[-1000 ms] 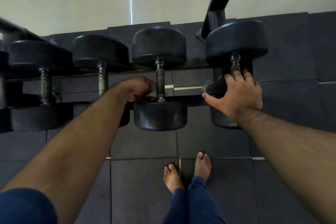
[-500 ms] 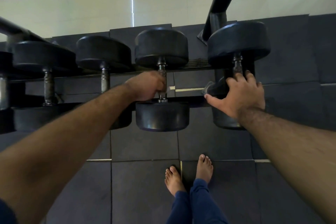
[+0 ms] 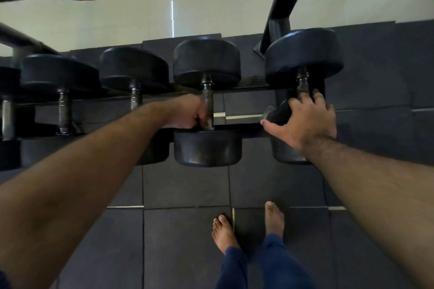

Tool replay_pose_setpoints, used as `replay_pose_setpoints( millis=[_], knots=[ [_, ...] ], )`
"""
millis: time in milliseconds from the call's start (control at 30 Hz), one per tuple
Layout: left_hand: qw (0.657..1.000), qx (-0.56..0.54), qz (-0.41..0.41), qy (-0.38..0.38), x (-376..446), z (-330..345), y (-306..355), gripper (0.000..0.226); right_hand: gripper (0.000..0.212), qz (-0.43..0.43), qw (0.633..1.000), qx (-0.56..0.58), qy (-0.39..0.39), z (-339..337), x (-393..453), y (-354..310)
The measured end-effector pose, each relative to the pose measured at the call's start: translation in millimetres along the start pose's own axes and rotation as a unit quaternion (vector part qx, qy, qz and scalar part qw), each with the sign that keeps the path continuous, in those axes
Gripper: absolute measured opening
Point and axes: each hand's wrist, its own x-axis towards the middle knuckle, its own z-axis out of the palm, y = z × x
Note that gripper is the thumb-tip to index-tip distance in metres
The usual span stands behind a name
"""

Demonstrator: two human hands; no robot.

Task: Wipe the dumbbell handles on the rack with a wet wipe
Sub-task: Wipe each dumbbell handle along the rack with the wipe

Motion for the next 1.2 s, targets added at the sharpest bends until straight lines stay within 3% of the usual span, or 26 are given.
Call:
replay_pose_setpoints(
  millis=[33,67,133,200,300,367,433,500,600,700,767,833,967,1067,1133,1200],
  knots=[
    [0.999,-0.012,-0.032,-0.040,-3,-5,1,0.034,0.114,-0.001,1.000,0.002,-0.004,0,0,1],
    [0.997,-0.044,-0.054,-0.028,-5,-9,3,0.029,0.116,-0.004,1.000,0.003,-0.004,0,0,2],
    [0.979,-0.161,-0.078,0.097,-4,-15,13,0.018,0.118,-0.011,1.000,0.011,0.004,0,0,4],
    [0.932,-0.265,-0.109,0.223,2,-15,34,0.018,0.119,-0.008,0.999,0.032,0.020,1,-1,6],
    [0.862,-0.362,-0.138,0.328,24,-9,79,0.013,0.120,0.008,0.991,0.124,0.050,4,-1,14],
    [0.830,-0.402,-0.160,0.354,39,-6,111,0.009,0.118,0.010,0.969,0.233,0.075,6,-4,23],
    [0.797,-0.457,-0.171,0.357,51,-6,145,0.019,0.117,-0.012,0.942,0.324,0.081,5,-4,34],
    [0.776,-0.484,-0.180,0.362,65,-8,172,0.031,0.116,-0.042,0.932,0.345,0.102,3,4,54],
    [0.790,-0.448,-0.201,0.367,87,-7,207,0.027,0.136,-0.059,0.951,0.288,0.091,-4,27,102],
    [0.785,-0.375,-0.256,0.421,108,-8,236,0.025,0.172,-0.100,0.980,0.167,-0.047,-18,61,152],
    [0.780,-0.326,-0.278,0.457,125,-10,253,0.029,0.187,-0.156,0.975,0.085,-0.132,-23,80,172],
    [0.809,-0.253,-0.270,0.457,143,-11,265,0.031,0.195,-0.207,0.960,0.049,-0.182,-21,90,180],
    [0.909,-0.116,-0.217,0.336,188,-3,272,0.031,0.198,-0.227,0.948,0.098,-0.203,-6,95,182],
    [0.952,-0.081,-0.179,0.233,201,-1,271,0.023,0.196,-0.228,0.942,0.133,-0.209,-1,96,186],
    [0.980,-0.088,-0.142,0.108,198,-4,270,0.015,0.195,-0.235,0.938,0.139,-0.212,-2,97,186],
    [0.983,-0.119,-0.136,0.018,186,-8,272,0.013,0.194,-0.239,0.939,0.133,-0.210,-2,96,188]
  ],
)
